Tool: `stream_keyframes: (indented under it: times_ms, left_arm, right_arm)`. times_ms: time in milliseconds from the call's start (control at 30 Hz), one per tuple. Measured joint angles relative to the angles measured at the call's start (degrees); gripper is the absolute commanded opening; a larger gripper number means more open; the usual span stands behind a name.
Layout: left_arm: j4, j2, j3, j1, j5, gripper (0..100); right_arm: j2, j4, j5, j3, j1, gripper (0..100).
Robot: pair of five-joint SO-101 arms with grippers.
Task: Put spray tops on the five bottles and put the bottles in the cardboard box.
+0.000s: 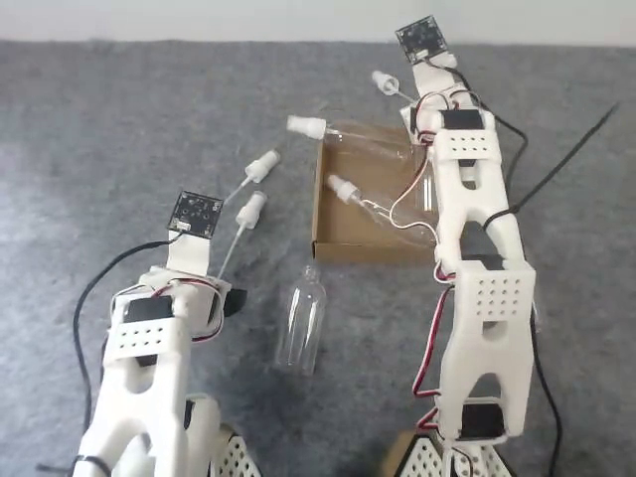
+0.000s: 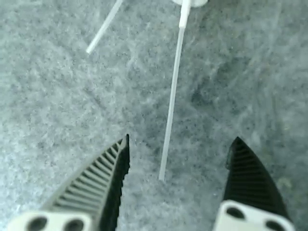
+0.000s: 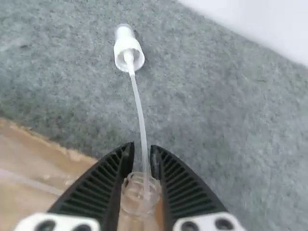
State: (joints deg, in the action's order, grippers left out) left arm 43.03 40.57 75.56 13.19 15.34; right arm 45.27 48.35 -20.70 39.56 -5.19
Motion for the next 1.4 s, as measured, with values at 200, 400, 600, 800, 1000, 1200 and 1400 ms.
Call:
stream_keyframes:
  times_ms: [200, 400, 600, 800, 1000, 1200, 1400]
  left_arm:
    - [-2.5, 0.4, 1.1, 0.0, 0.0, 31]
    - [-2.6, 0.4, 1.1, 0.0, 0.0, 31]
    - [-2.6, 0.4, 1.1, 0.0, 0.0, 31]
    - [-2.7, 0.4, 1.1, 0.0, 0.0, 31]
    - [-2.7, 0.4, 1.1, 0.0, 0.0, 31]
    - [-2.7, 0.4, 1.1, 0.0, 0.0, 31]
    - [-2.7, 0.4, 1.1, 0.0, 0.0, 31]
  right_arm:
    - [-5.9, 6.0, -0.2, 0.0, 0.2, 0.6]
    - [-8.7, 7.2, -0.2, 0.0, 0.2, 0.6]
    - [-11.2, 10.5, -0.2, 0.0, 0.2, 0.6]
    - [-20.0, 20.4, -0.2, 0.0, 0.3, 0.6]
    - [-27.2, 26.2, -3.0, 0.0, 0.9, 0.6]
    - [-32.2, 36.4, -8.3, 0.0, 0.8, 0.6]
    - [-32.6, 45.5, -11.3, 0.0, 0.7, 0.9]
